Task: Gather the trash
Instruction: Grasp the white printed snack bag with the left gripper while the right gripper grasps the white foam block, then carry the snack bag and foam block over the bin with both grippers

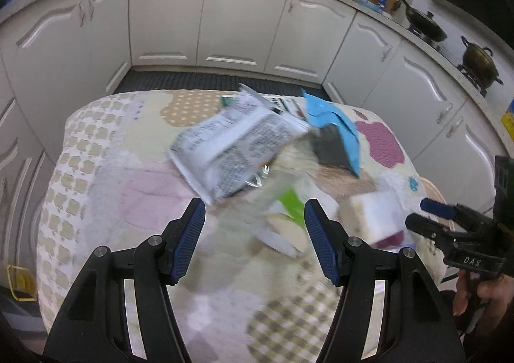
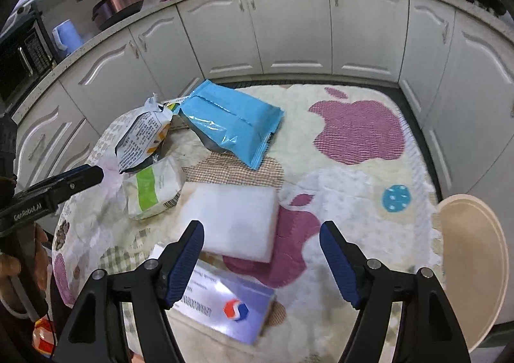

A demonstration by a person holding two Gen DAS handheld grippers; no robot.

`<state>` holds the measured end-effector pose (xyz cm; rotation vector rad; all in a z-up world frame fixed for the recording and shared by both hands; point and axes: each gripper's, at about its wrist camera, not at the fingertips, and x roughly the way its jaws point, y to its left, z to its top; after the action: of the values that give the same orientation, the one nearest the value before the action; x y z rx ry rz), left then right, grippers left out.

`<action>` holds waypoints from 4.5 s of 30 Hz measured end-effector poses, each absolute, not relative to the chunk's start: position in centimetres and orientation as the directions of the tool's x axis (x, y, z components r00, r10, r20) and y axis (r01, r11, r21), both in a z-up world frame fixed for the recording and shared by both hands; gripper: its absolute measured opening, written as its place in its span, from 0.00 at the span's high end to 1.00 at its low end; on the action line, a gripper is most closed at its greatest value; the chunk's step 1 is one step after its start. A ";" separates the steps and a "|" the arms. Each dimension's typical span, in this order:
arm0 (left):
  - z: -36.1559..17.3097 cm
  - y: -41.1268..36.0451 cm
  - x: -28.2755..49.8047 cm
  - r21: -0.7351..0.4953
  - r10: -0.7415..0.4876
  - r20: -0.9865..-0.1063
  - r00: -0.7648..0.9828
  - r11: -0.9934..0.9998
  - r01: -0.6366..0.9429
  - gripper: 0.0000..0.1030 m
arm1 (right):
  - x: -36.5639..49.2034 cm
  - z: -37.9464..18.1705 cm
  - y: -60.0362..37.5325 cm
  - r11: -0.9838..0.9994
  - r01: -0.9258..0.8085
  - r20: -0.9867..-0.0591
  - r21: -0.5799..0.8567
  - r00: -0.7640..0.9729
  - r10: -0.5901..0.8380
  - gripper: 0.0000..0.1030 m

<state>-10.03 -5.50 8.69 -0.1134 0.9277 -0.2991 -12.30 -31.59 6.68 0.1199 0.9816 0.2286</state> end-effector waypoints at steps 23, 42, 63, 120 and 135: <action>5.5 -7.3 0.1 -0.062 -0.214 -0.812 0.542 0.957 0.284 0.39 | -8.4 3.6 -30.7 0.940 -0.148 -0.824 0.306 0.454 0.339 0.30; 8.7 -4.9 -3.5 -0.131 -0.240 -0.798 0.553 0.965 0.228 0.89 | -10.7 7.2 -30.9 0.928 -0.223 -0.741 0.298 0.559 0.373 0.70; 13.2 -11.0 -10.3 -0.093 -0.291 -0.762 0.579 0.933 0.347 0.89 | -14.9 11.1 -34.5 0.927 -0.194 -0.676 0.322 0.638 0.369 0.71; 9.4 -39.0 -13.7 -0.172 -0.480 -0.820 0.312 0.726 0.666 0.89 | -24.5 7.6 -57.1 0.924 0.320 -0.742 0.207 0.667 -0.065 0.71; 8.3 -43.2 -14.7 -0.205 -0.508 -0.818 0.270 0.696 0.688 0.89 | -25.9 6.0 -59.7 0.900 0.396 -0.765 0.184 0.633 -0.122 0.71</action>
<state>-14.69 -43.16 8.33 0.2053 1.0145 -0.8131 -25.88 -59.66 6.02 0.3534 0.8376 -0.3032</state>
